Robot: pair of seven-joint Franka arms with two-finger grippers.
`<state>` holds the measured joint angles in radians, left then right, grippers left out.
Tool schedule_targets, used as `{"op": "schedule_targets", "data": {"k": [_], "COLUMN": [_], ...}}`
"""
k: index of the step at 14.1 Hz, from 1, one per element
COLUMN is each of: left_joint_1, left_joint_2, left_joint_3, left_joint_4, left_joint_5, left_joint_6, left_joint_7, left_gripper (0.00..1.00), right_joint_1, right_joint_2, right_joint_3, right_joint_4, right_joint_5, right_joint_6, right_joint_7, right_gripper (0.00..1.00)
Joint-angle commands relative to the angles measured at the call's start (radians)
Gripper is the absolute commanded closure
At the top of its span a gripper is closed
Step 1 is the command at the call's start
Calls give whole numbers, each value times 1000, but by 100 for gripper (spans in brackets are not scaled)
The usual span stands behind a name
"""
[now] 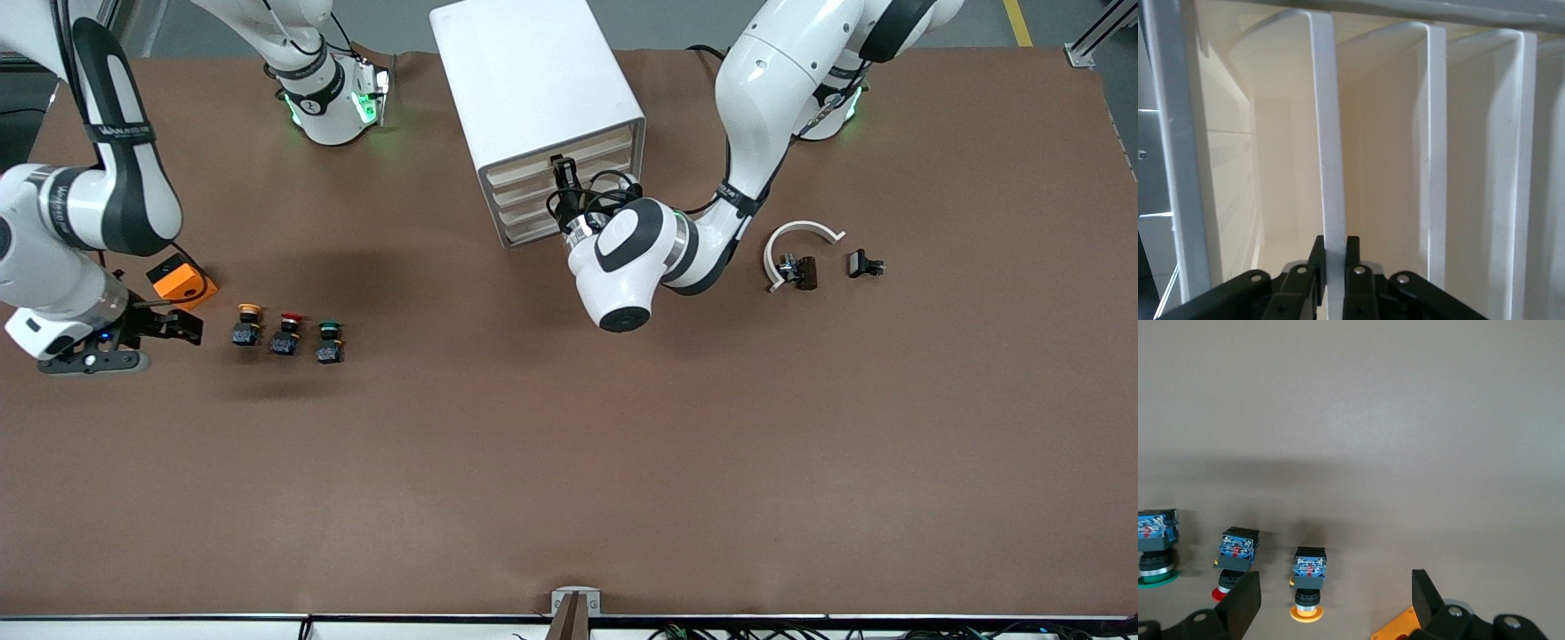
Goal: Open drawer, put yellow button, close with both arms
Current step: 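Pull the drawer open with the left gripper while the right gripper grasps the yellow button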
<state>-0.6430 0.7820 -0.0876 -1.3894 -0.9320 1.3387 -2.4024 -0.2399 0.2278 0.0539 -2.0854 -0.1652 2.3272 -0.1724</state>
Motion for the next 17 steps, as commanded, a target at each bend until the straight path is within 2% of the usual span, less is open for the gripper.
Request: {"op": "schedule_targets", "data": {"k": [1, 4, 6, 9, 11, 13, 14, 15, 16, 17], "left_joint_1": [8, 32, 90, 126, 126, 143, 146, 152, 158, 160], "left_joint_2": [14, 7, 5, 8, 8, 8, 8, 8, 5, 2], "left_joint_3": [12, 49, 48, 60, 101, 115, 115, 117, 117, 117], "left_joint_4": [10, 29, 49, 85, 108, 115, 115, 115, 115, 115], "left_joint_5": [1, -4, -7, -11, -13, -13, -13, -13, -13, -13], "left_joint_6": [-6, -4, -3, 2, 7, 17, 22, 23, 25, 25], "left_joint_7": [-3, -6, -4, 0, 6, 19, 25, 32, 60, 83], "left_gripper": [97, 97, 97, 97, 96, 92, 78, 44, 0, 0], "right_joint_1": [-21, -35, -41, -42, -41, -41, -41, -44, -55, -59], "right_joint_2": [33, 122, 168, 180, 179, 179, 179, 179, 179, 177], "right_joint_3": [15, 15, 15, 17, 17, 17, 17, 17, 18, 18], "right_joint_4": [-44, -58, -59, -74, -93, -105, -111, -117, -125, -136], "right_joint_5": [-23, -23, -22, -22, -20, -20, -20, -19, -19, -19], "right_joint_6": [79, 185, 231, 245, 244, 241, 236, 236, 235, 235], "right_joint_7": [-1, -1, -1, -1, 1, 5, 7, 8, 10, 10], "right_gripper": [0, 0, 0, 0, 0, 0, 0, 0, 0, 0]}}
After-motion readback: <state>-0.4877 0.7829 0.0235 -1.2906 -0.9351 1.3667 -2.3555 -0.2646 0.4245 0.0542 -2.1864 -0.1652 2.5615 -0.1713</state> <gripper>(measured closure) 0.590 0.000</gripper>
